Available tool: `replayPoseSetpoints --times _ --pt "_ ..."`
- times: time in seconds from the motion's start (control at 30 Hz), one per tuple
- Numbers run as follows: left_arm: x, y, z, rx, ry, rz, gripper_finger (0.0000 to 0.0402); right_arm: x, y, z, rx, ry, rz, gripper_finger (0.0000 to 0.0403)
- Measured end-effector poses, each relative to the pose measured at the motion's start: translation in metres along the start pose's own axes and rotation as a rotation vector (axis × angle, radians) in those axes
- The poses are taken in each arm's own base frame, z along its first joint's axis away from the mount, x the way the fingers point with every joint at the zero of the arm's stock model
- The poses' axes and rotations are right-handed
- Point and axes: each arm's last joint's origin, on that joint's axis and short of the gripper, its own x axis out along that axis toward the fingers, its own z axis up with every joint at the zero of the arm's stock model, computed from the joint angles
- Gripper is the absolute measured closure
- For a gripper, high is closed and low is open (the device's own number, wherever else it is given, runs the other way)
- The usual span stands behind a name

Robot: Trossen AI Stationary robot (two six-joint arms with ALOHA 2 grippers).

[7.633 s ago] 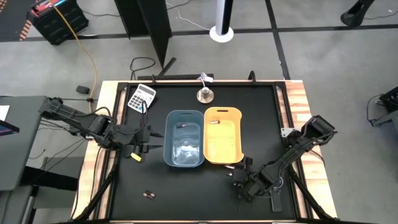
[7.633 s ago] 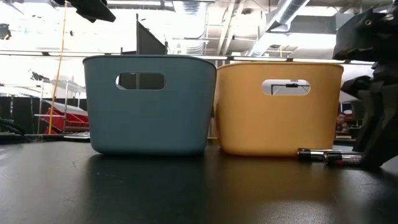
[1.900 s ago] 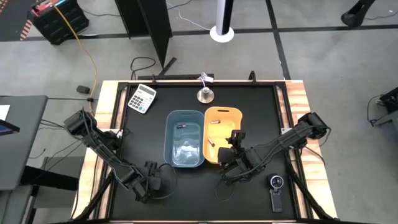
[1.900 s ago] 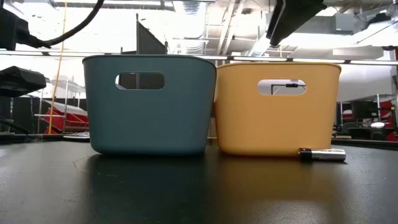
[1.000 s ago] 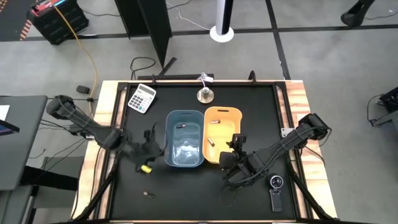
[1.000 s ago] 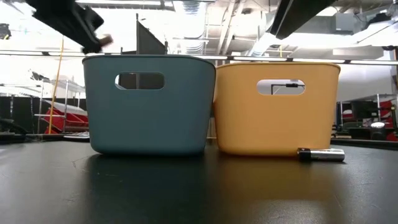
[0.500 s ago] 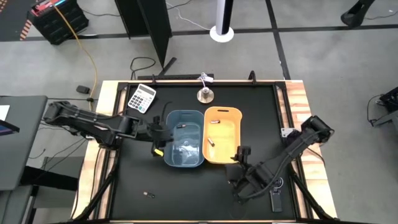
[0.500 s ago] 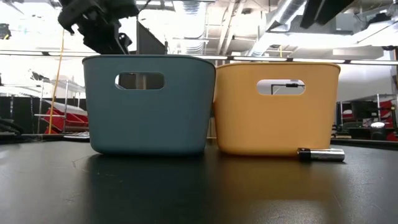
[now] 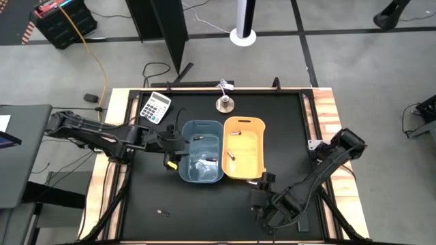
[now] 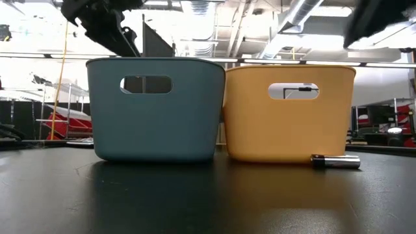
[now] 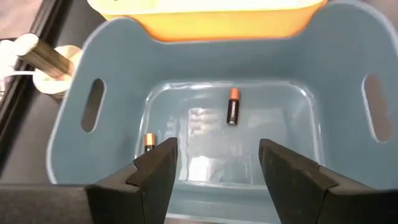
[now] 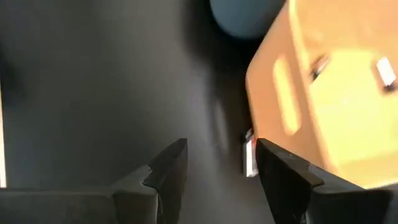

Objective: Sort batteries
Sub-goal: Put the black battery into the yellow bin

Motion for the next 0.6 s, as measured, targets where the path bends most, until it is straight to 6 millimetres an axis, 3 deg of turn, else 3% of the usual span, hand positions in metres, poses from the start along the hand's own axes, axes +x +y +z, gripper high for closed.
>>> replayPoseSetpoints --times 0.3,0.6 --pt "-0.033 0.003 0.001 -0.042 -0.110 -0.027 0.0178 0.022 0.010 -0.055 0.169 0.031 -0.017 0.0175" --pt "-0.044 0.002 -0.001 -0.060 -0.141 -0.048 0.0178 0.060 -0.010 -0.091 0.228 0.012 -0.115 0.0161"
